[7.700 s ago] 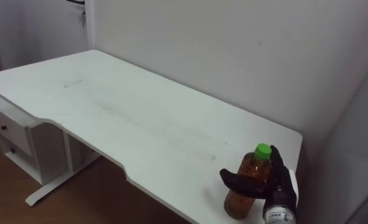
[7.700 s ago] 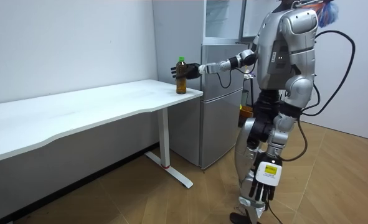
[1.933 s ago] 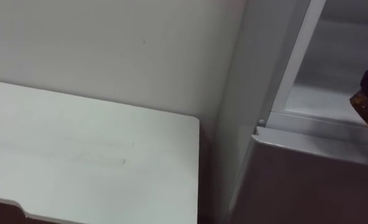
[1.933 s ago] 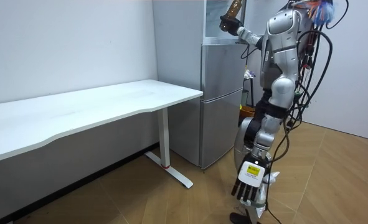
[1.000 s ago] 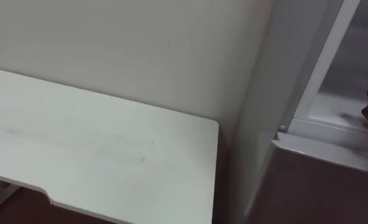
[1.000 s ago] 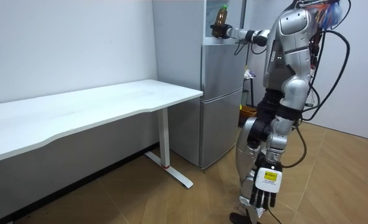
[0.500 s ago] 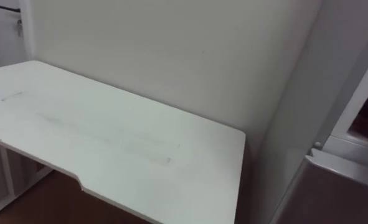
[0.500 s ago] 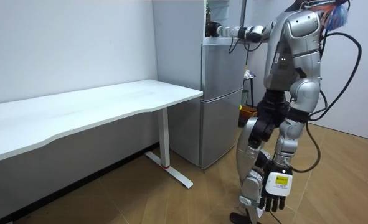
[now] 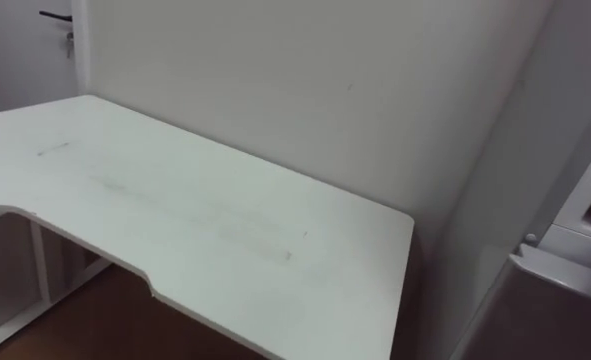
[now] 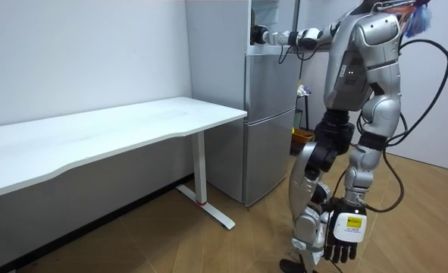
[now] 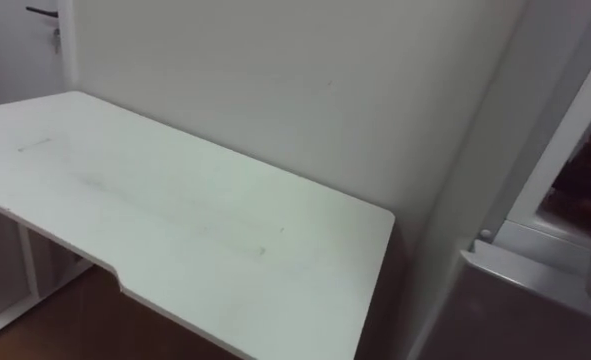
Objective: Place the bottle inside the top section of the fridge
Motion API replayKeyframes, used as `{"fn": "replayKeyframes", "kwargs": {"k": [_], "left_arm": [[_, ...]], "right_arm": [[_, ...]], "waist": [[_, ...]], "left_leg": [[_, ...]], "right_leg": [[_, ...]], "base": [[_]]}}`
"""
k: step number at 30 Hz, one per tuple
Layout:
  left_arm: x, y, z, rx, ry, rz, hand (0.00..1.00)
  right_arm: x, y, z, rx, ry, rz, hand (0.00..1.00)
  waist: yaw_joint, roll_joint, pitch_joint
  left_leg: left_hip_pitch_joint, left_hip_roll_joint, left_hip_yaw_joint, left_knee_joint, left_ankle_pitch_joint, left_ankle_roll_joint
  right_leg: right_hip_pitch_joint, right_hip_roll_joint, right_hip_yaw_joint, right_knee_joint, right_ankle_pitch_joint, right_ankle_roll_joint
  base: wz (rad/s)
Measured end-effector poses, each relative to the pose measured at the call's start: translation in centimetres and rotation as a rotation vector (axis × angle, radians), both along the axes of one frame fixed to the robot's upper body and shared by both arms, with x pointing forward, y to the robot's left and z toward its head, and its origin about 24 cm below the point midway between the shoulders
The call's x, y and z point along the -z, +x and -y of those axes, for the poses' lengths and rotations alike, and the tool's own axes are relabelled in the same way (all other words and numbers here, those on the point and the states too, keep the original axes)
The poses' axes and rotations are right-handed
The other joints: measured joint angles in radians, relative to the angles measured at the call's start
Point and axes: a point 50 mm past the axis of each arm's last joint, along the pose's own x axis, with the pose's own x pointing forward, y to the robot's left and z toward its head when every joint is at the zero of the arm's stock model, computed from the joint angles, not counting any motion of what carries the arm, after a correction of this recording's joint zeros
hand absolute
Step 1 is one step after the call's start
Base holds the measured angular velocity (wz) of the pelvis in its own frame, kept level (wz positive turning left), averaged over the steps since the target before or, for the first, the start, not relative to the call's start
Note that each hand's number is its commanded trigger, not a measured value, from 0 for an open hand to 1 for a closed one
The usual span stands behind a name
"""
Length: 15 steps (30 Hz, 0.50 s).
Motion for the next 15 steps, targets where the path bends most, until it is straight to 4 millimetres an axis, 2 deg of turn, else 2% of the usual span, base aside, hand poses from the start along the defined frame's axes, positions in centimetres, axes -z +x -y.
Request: {"fn": "replayKeyframes", "kwargs": {"k": [5, 15], "left_arm": [[-0.3, -0.02, -0.71, 0.004, 0.019, -0.004, 0.0], [-0.31, -0.07, -0.76, -0.02, 0.016, 0.004, 0.0]], "right_arm": [[-0.04, 0.15, -0.26, -0.029, 0.009, 0.022, 0.0], [0.31, 0.15, -0.15, -0.068, 0.013, 0.021, 0.0]], "waist": [[0.008, -0.008, 0.0043], [0.007, -0.008, 0.0044]], "left_leg": [[-0.001, 0.003, -0.006, -0.001, 0.004, -0.01], [-0.002, 0.008, -0.008, -0.001, 0.007, -0.018]], "right_leg": [[0.001, 0.006, -0.002, -0.01, -0.008, -0.011], [0.004, 0.012, -0.009, -0.014, -0.008, -0.019]], "base": [[0.02], [0.0]]}}
